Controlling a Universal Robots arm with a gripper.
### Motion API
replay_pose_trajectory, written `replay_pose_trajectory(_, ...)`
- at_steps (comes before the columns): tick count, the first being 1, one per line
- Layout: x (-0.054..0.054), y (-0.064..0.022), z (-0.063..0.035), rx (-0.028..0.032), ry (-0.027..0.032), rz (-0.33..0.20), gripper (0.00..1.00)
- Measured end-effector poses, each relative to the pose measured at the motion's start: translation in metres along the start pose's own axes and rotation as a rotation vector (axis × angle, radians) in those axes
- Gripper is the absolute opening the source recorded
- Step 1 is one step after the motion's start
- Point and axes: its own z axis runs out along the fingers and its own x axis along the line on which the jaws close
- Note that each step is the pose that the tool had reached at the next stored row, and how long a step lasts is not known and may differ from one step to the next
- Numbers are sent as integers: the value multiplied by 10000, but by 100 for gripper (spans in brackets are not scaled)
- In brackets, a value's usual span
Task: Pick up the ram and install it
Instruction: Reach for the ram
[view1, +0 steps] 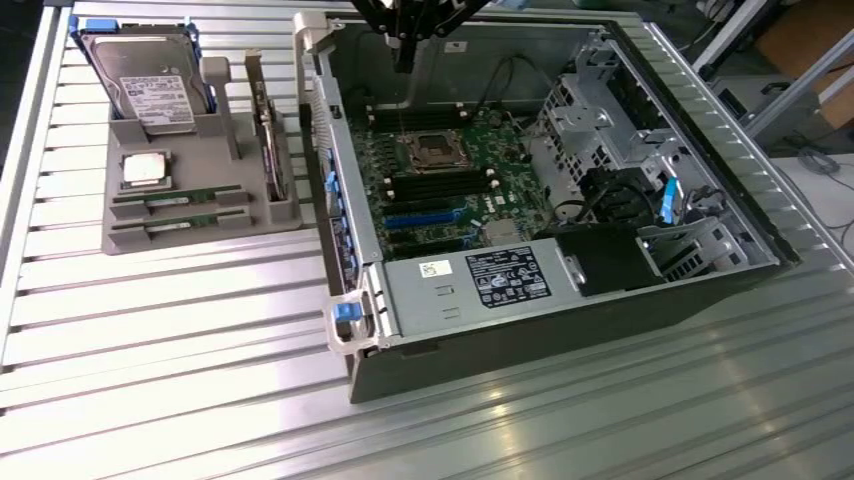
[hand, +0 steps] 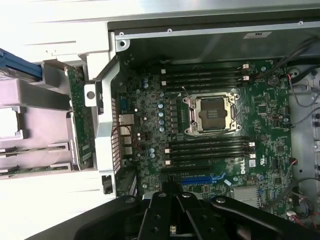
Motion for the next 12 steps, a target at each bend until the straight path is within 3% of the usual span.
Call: replay_pose_trajectory(12, 44, -3, -1, -1, 0, 0, 11)
